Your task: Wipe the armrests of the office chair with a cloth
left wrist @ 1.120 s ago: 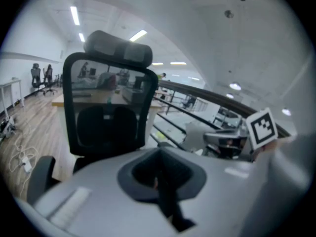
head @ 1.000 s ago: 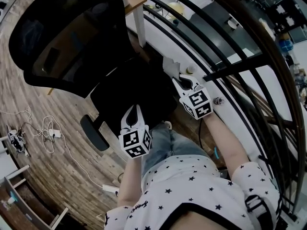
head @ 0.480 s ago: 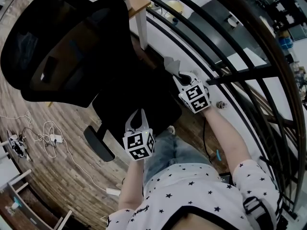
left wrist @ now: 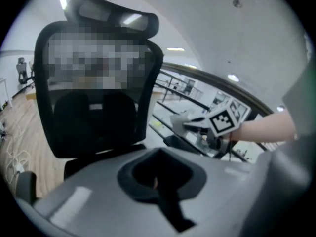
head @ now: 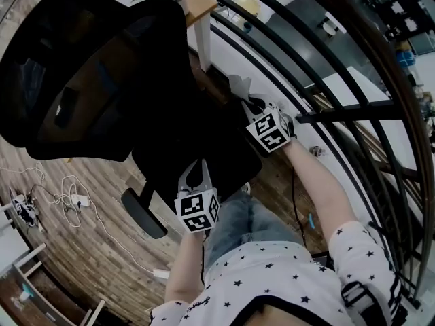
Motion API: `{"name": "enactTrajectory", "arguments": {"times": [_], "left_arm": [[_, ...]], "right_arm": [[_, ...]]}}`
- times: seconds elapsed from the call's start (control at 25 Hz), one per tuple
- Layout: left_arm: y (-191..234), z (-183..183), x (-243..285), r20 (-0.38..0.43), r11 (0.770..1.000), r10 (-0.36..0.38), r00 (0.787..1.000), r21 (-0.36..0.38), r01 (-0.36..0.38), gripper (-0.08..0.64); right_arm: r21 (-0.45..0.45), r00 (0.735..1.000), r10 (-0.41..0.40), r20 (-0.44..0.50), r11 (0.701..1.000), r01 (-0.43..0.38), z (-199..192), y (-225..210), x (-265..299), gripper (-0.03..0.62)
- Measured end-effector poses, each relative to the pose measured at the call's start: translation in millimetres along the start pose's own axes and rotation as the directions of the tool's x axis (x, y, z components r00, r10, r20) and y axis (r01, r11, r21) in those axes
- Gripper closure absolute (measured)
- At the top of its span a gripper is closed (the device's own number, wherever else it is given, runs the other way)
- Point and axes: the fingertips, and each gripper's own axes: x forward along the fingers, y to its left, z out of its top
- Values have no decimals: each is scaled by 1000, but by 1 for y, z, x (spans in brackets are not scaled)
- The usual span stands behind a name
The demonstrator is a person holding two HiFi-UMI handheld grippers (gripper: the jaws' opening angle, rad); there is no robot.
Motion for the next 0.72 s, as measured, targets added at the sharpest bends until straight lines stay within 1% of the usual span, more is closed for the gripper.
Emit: {"name": "enactTrajectory", "arguments": {"times": [0.12, 0.32, 0.72], "left_arm": [[3, -3, 4, -15, 1000, -2, 1000, 1, 2, 554], [3, -5, 10, -28, 1000, -8, 1000, -7, 7, 554], [1, -11, 16, -50, 1000, -17, 999, -5, 17, 554]], "right_arm": [[-17, 1000, 7, -16, 1000, -7, 2, 0, 13, 561], [-33, 996, 57, -62, 998, -60, -5, 11, 33, 561], [-10, 978, 132, -164, 991, -135, -37, 36, 54, 561]]}}
